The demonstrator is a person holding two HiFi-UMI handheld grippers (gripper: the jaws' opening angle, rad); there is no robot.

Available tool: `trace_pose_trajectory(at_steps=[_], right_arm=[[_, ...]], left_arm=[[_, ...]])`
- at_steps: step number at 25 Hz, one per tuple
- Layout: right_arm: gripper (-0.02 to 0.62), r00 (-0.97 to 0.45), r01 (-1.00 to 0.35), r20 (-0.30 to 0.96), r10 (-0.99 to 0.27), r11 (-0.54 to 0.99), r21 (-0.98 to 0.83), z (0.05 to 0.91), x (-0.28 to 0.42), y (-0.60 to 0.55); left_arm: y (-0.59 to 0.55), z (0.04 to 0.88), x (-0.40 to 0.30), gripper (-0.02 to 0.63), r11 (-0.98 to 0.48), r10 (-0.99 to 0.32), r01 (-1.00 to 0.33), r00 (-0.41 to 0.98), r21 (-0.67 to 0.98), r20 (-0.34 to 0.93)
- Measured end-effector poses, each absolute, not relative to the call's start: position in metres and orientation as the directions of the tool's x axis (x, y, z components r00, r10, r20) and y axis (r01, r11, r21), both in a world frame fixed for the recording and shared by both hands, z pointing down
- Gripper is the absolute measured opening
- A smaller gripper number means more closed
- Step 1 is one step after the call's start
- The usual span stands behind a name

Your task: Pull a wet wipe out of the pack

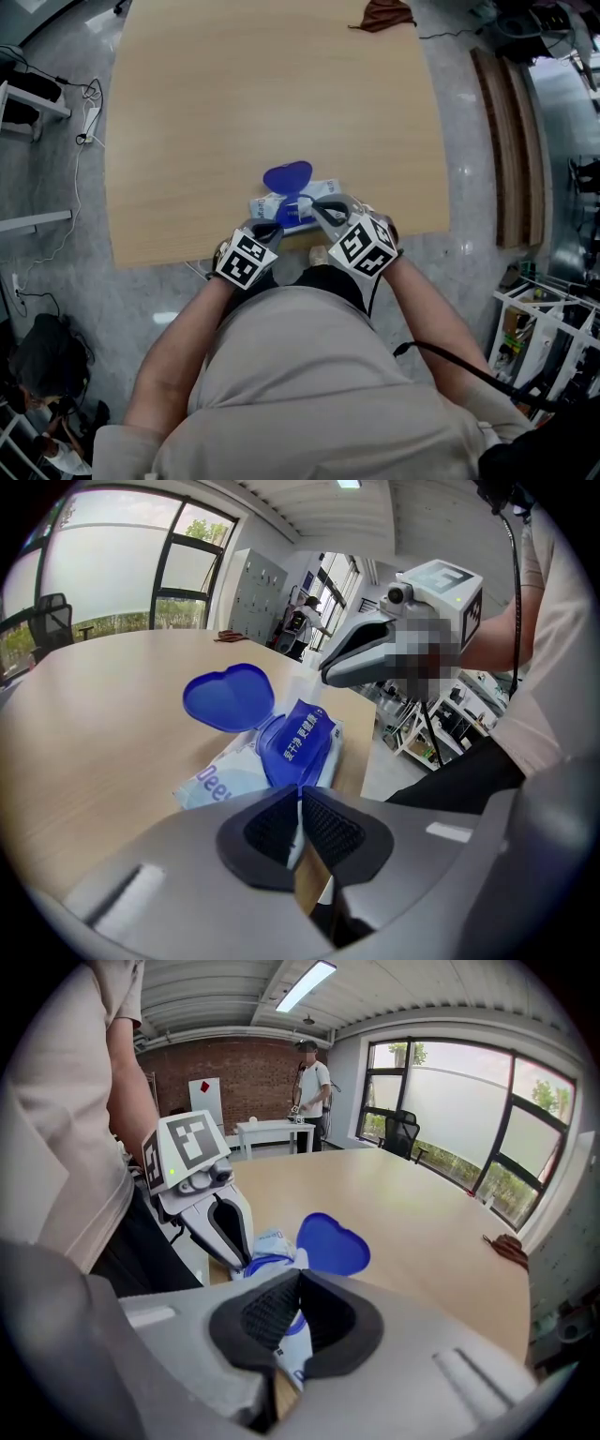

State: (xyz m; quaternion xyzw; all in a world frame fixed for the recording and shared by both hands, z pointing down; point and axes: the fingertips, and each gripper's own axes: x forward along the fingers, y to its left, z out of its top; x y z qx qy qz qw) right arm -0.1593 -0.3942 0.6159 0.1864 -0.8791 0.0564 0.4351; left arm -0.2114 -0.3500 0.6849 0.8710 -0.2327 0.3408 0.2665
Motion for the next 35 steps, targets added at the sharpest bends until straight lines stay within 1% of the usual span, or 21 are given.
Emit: trace_pose_trajectory(at_steps=[13,20,29,35], right_arm=[[0.005,-0.572,-0.452,0.722,-0.388,0.884,0.117,0.559,-0.164,-0.397],[0.005,-0.560,-0.478,0.702,-0.441,0.863,0.162,0.531,-0.166,-0.391],[0.005,-0.584,-0.532,0.625,-0.518,0.826,0.187,0.484,-0.161,-0.381],[0.005,-0.570,-0.571,0.596,-0.566,0.794,0.208,0.462,-0.153,-0.374]], left_arm=[[-0.347,0.685,-0.215,0.015,-0.762,-0.227,-0.575,0.667,0.296,0.710],[-0.347,0.683,-0.218,0.015,-0.764,-0.240,-0.579,0.666,0.286,0.706],[-0.342,0.680,-0.217,0.015,-0.762,-0.257,-0.589,0.655,0.268,0.710],[-0.344,0.677,-0.214,0.015,-0.770,-0.261,-0.582,0.661,0.261,0.704]])
